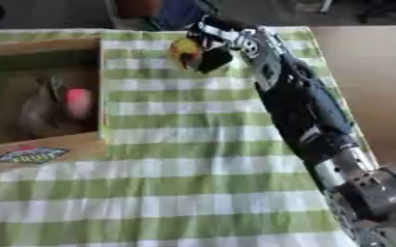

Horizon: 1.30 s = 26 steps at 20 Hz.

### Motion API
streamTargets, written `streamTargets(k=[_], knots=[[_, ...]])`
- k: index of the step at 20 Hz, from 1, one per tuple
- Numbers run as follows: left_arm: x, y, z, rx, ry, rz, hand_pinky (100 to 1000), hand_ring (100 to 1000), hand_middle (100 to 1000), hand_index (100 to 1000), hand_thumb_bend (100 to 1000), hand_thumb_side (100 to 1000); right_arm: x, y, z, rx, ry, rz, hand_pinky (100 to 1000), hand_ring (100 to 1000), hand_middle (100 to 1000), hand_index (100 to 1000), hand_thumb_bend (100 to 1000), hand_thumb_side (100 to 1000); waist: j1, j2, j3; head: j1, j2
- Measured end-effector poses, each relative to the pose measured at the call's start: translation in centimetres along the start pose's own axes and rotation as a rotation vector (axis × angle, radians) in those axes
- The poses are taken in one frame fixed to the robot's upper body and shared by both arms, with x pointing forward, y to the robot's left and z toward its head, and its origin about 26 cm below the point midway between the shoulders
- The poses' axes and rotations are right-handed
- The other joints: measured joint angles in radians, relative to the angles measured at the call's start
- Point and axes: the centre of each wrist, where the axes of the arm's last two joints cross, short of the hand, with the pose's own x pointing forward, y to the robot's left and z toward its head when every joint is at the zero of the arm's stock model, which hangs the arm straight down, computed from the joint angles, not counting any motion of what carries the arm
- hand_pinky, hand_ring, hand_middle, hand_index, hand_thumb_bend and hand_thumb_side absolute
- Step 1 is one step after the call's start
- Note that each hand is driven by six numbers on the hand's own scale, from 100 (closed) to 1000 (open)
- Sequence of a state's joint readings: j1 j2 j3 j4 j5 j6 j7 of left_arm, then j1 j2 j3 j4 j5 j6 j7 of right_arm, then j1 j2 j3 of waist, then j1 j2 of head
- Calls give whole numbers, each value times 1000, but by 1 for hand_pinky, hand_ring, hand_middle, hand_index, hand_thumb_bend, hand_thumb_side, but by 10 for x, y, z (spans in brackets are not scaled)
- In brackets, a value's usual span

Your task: Pick up objects on the table and place them in the box.

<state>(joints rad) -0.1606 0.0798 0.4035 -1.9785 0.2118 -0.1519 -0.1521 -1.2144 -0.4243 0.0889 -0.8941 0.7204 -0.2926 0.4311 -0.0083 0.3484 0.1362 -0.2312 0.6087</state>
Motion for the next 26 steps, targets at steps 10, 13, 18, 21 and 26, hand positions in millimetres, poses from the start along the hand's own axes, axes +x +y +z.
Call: streamTargets(k=[10, 13, 18, 21, 26], knots=[[1, 1, -1, 0, 1, 4, 629, 745, 692, 743, 100, 976, 58, -16, -28, -51, -162, -27, 639, 609, 295, 547, 100, 416, -7, -23, 13, -26, 16], [1, 0, -2, -2, -1, 12, 629, 745, 692, 743, 100, 977, 76, -11, -38, -46, -207, -44, 639, 606, 295, 548, 100, 420, -9, -25, 20, -33, 16], [1, -1, -3, -3, -1, 17, 629, 744, 692, 743, 100, 977, 103, -3, -50, -45, -273, -63, 639, 603, 291, 546, 100, 421, -16, -29, 35, -47, 16], [1, -1, -3, -5, 0, 19, 629, 744, 692, 743, 100, 978, 115, 2, -56, -40, -299, -72, 639, 602, 290, 545, 100, 417, -19, -29, 46, -56, 16], [2, -4, -6, -14, -3, 28, 629, 744, 691, 742, 100, 981, 133, 14, -65, -35, -330, -83, 638, 601, 291, 546, 100, 417, -26, -29, 65, -70, 15]])
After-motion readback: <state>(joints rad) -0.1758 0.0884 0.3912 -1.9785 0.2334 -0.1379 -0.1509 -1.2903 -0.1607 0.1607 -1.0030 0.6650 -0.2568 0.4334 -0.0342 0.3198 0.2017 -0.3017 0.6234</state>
